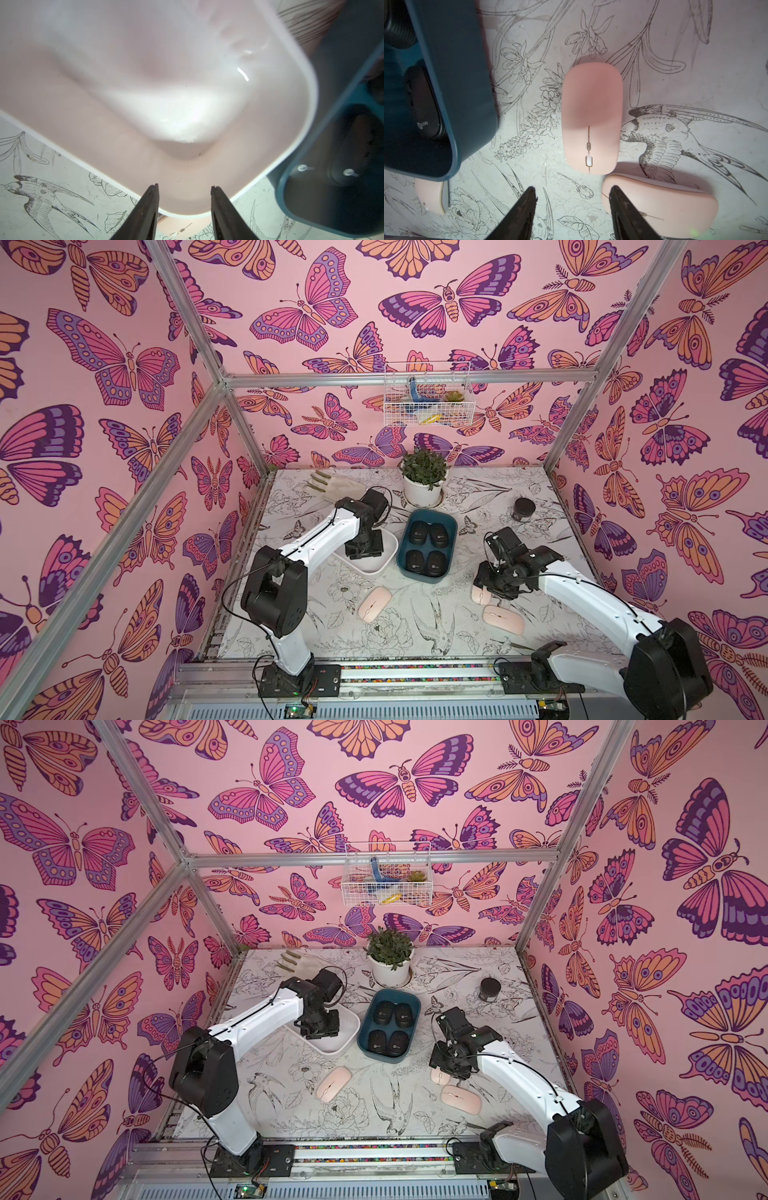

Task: Place the mice by color into the storage box
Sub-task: Adjust the storage box at the center of the board, then adjust the mouse at the center of the board.

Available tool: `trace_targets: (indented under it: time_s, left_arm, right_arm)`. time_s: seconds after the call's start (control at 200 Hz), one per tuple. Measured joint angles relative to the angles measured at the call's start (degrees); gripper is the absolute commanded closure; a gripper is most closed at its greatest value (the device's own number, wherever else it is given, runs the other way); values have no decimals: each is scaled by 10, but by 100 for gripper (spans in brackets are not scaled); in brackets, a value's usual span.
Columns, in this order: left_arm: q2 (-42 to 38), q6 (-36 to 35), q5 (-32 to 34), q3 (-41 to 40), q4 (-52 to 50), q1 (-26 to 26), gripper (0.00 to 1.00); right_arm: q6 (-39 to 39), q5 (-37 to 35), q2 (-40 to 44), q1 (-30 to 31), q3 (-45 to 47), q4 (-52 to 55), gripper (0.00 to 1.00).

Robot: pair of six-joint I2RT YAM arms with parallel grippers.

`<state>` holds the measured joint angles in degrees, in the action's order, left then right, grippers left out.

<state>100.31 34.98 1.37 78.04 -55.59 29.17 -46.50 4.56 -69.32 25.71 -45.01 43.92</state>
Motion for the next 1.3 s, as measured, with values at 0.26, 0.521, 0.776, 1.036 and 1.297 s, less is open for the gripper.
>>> trace_targets:
  time_s: [0.26,0.521,0.776,1.036,1.297]
  left_arm:
    - [-3,-1,12,-69,14,-10,53]
    - [-38,-13,31,-117,-10,-39,51]
    - [-94,-21,34,-118,-25,-45,37]
    - [-183,-13,8,-98,-30,-32,35]
    - [-226,-9,-5,-97,-31,-28,36]
  right_arm:
    - [-6,-12,0,24,0,24,41]
    - [-46,-55,19,26,1,82,48]
    - [-49,-50,27,57,5,160,61]
    - [-121,-30,27,151,64,174,77]
    - [-139,-37,-63,176,75,134,77]
